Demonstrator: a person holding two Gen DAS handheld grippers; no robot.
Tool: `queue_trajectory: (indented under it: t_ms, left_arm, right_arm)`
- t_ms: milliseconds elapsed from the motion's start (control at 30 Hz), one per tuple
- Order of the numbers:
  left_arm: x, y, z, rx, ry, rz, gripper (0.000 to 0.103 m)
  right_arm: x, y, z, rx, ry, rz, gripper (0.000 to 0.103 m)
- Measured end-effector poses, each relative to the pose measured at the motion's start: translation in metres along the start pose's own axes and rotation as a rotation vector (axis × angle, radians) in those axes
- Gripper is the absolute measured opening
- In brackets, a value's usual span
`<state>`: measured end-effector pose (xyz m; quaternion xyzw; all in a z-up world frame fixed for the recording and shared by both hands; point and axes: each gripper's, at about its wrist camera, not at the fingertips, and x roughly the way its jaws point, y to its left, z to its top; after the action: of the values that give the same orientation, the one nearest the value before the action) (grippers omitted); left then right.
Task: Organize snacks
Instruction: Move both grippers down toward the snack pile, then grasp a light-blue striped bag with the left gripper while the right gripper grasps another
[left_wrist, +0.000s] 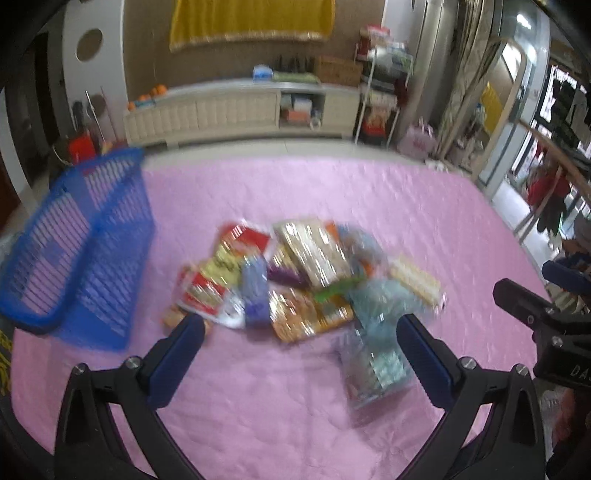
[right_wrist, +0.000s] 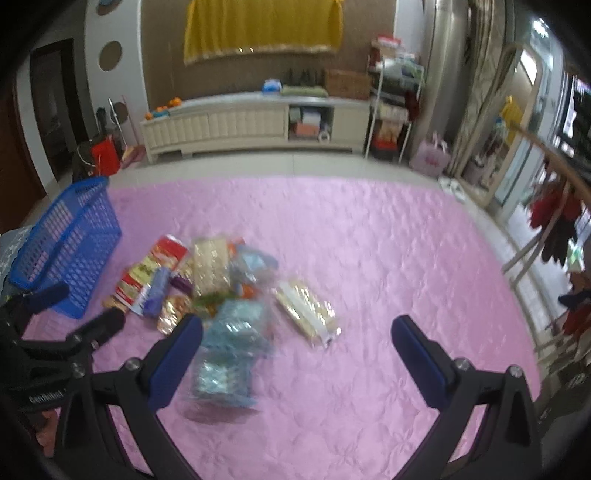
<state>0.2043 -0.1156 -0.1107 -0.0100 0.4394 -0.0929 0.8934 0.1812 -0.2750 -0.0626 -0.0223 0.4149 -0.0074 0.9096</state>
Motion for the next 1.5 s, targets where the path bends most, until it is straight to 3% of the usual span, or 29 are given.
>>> queue_trajectory:
  t_ms: [167, 333, 633, 733, 833, 1100, 1367, 1500]
  left_arm:
    - [0.033, -0.027, -0.02, 0.009, 0.144, -0.041, 0.103]
    - [0.056, -0.049, -0.025, 0.038, 0.231, -0.021, 0.103]
    - [0.087, -0.068, -0.017, 0.041, 0.304, 0.053, 0.103]
    - [0.094, -0.065, -0.021, 0.02, 0.329, 0.045, 0.095]
    - [0.098, -0.064, -0.023, -0.008, 0.354, -0.013, 0.082]
    - [0.077, -0.074, -0.022, 0.04, 0.337, -0.058, 0.054]
    - [0.031, -0.044, -0.049, 0.047, 0.328, -0.066, 0.053]
    - [-0.005, -0.022, -0.048, 0.044, 0.269, -0.029, 0.053]
  right_arm:
    - [0.027, -0.02, -0.028, 0.013, 0.1, -0.023, 0.103]
    - [0.042, -0.043, -0.045, 0.03, 0.163, -0.054, 0.102]
    - [0.059, -0.07, -0.051, 0.066, 0.187, -0.046, 0.102]
    - [0.065, -0.073, -0.051, 0.065, 0.19, -0.015, 0.102]
    - [0.072, -0.068, -0.052, 0.049, 0.207, -0.016, 0.102]
    - [0.069, -0.055, -0.055, 0.058, 0.228, 0.014, 0.102]
    - [0.046, -0.03, -0.058, 0.056, 0.223, 0.053, 0.102]
    - [0.037, -0.003, -0.057, 0.035, 0.226, 0.088, 0.102]
